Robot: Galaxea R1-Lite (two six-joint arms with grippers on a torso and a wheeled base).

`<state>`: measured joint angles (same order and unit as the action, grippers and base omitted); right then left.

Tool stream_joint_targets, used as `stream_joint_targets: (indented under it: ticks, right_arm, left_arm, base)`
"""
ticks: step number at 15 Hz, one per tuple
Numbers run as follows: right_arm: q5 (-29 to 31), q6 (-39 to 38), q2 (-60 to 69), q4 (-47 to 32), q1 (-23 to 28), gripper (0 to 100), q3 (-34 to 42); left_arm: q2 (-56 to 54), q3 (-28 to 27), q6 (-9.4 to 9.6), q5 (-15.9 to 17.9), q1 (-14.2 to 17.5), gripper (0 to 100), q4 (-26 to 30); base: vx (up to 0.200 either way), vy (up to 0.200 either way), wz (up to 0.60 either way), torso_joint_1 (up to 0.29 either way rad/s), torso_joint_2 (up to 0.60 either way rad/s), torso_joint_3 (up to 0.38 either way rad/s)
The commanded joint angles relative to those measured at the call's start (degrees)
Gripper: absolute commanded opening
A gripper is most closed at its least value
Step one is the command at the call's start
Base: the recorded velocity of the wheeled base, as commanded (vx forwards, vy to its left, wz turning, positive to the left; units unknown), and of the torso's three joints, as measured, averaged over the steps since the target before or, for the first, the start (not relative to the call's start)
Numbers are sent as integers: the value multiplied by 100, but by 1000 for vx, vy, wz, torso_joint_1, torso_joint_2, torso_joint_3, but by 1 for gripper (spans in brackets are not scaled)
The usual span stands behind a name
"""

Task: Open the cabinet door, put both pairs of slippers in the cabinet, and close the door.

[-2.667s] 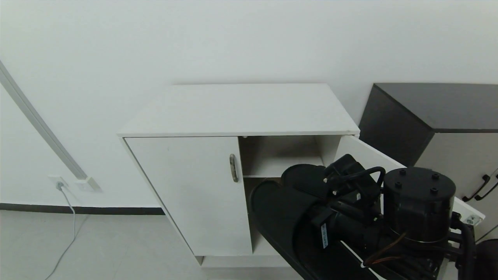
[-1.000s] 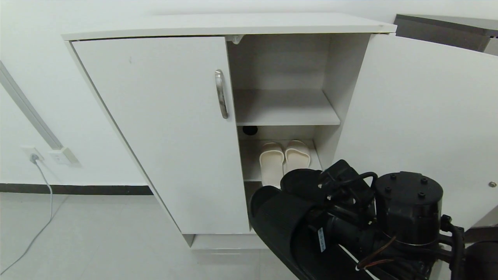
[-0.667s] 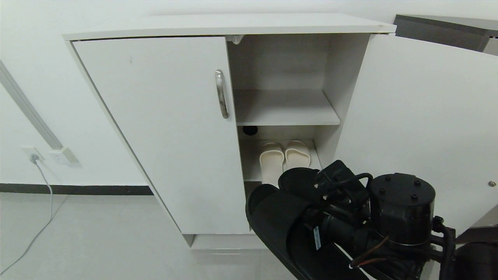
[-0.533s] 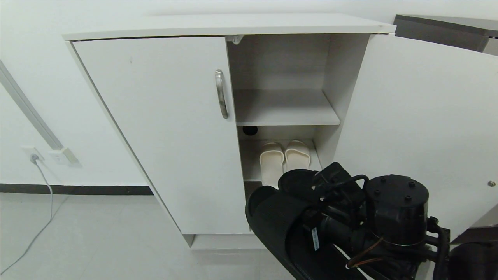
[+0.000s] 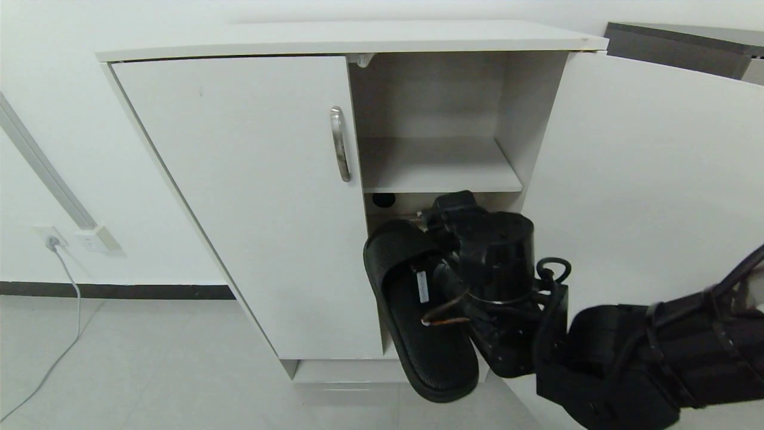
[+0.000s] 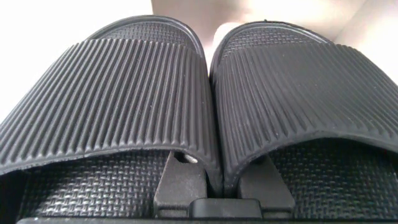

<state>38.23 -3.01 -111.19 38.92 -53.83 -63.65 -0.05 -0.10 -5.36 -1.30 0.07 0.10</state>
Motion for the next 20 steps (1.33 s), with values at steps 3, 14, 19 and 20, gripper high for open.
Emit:
stream_joint_targets:
  ticks: [3,14,19,20]
  right_arm:
    - [1011,-824,-430,-2363,22,0,-2424]
    - [1152,-1061,-526,-3119,233,0,-2952]
    - [1152,-1052,-500,-3110,242,0,-2952]
    - [1152,-1052,-500,-3110,242,0,-2952]
  left_arm:
    - [14,1,0,-1,1,0,-1]
    - [5,1,0,-1,1,0,-1]
    - [14,1,0,-1,1,0,-1]
    - [5,1,0,-1,1,0,-1]
  base:
    - [0,0,0,0,0,0]
    - [36,0,0,0,0,0]
    - [200,0,0,2,4,1]
    - [200,0,0,2,2,2]
